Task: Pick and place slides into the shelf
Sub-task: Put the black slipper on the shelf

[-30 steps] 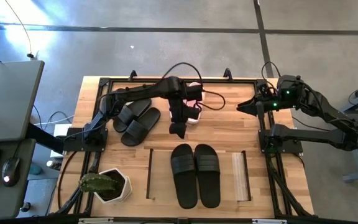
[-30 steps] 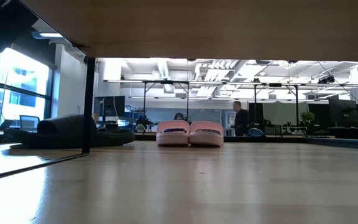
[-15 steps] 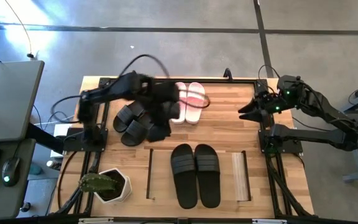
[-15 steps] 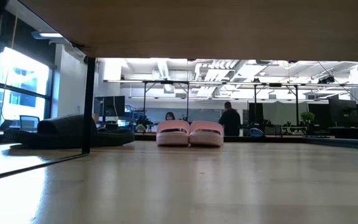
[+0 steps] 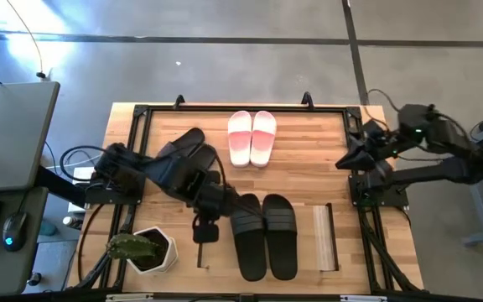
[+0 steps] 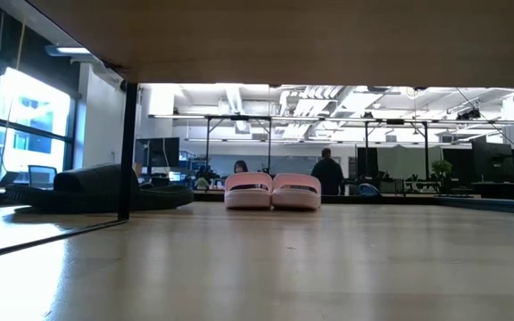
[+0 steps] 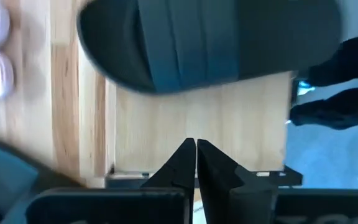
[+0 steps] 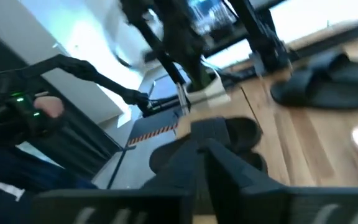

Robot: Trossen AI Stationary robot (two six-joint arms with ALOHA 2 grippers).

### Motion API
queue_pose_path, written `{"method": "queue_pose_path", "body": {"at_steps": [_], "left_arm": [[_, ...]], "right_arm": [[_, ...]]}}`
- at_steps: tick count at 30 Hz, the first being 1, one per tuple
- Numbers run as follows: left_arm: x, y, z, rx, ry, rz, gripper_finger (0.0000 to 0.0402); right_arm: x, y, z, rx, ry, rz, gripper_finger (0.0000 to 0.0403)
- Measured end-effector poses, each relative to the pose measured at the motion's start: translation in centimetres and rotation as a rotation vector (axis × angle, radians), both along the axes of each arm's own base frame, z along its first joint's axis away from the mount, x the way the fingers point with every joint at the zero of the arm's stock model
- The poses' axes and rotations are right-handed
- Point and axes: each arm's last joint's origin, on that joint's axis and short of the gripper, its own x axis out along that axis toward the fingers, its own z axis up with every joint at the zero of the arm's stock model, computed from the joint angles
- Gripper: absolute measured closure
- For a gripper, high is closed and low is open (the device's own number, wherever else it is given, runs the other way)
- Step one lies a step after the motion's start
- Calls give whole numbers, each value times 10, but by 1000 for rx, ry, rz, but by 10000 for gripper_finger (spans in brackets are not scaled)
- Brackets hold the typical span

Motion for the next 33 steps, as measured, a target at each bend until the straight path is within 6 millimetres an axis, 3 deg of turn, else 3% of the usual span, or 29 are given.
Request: {"method": "queue_pose_path", "body": {"at_steps": [3, 5, 9, 16, 25, 33], "left_arm": [[4, 0, -15, -12, 41, 29, 396], [8, -1, -26, -39, 52, 26, 400], [13, -4, -38, -70, 66, 13, 399], [19, -7, -39, -133, 13, -4, 399], [23, -9, -43, -134, 17, -11, 401], [32, -14, -59, -120, 63, -20, 401]], "right_arm": [[-1, 6, 10, -58, 11, -27, 392], [4, 10, 6, -113, 107, -64, 392], [29, 28, -11, -204, 279, -40, 401], [69, 77, -41, -331, 473, 20, 402], [96, 131, -86, -489, 678, -16, 403], [111, 160, -116, -536, 768, -5, 403]]}}
